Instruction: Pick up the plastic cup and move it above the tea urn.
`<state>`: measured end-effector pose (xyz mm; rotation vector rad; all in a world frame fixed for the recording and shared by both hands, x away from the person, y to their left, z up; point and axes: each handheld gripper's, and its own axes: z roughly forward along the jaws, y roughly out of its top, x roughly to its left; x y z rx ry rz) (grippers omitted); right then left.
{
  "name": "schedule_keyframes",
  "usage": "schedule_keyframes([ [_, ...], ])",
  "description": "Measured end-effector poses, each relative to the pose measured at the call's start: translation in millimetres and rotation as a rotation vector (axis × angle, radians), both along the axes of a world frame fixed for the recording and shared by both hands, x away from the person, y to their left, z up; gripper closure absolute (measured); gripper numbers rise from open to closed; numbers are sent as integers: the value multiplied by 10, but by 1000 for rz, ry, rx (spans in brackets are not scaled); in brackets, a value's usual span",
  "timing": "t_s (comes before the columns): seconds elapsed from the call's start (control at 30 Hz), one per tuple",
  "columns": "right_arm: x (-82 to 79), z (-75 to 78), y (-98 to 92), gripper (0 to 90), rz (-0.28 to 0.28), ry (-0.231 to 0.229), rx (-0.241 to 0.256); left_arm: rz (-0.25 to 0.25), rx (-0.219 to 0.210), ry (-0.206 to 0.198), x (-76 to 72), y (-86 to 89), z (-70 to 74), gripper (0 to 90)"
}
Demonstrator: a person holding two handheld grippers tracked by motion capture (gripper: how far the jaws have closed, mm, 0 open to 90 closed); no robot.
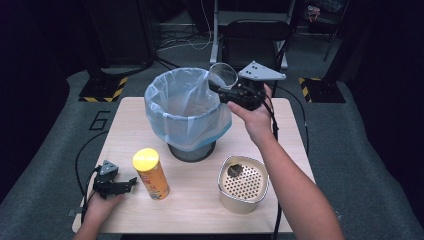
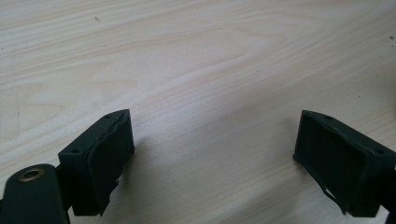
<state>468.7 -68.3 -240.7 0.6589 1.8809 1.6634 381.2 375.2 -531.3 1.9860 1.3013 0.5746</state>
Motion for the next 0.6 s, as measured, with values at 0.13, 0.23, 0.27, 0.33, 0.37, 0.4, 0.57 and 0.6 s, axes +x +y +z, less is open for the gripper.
schedule_keyframes([
  [0.13,104,-9,161,426,4,19,-11,2,-2,-3,-1,-2,-2,117],
  [0.23,211,-27,331,416,25,50,-28,3,-4,-2,0,-4,-2,118],
  [0.27,230,-31,370,415,24,50,-33,4,-7,-1,0,-6,-3,117],
  [0.33,283,-32,443,415,28,57,-49,8,-10,-1,0,-10,-4,118],
  [0.37,283,-32,443,415,28,57,-49,8,-10,-1,0,-10,-4,118],
  [0.4,303,-34,481,416,28,66,-47,9,-6,-2,2,-9,-2,118],
  [0.57,446,-82,699,186,29,112,-85,10,-5,8,-5,-19,9,120],
  [0.6,459,-104,728,161,44,121,-88,6,-7,11,-10,-22,11,120],
])
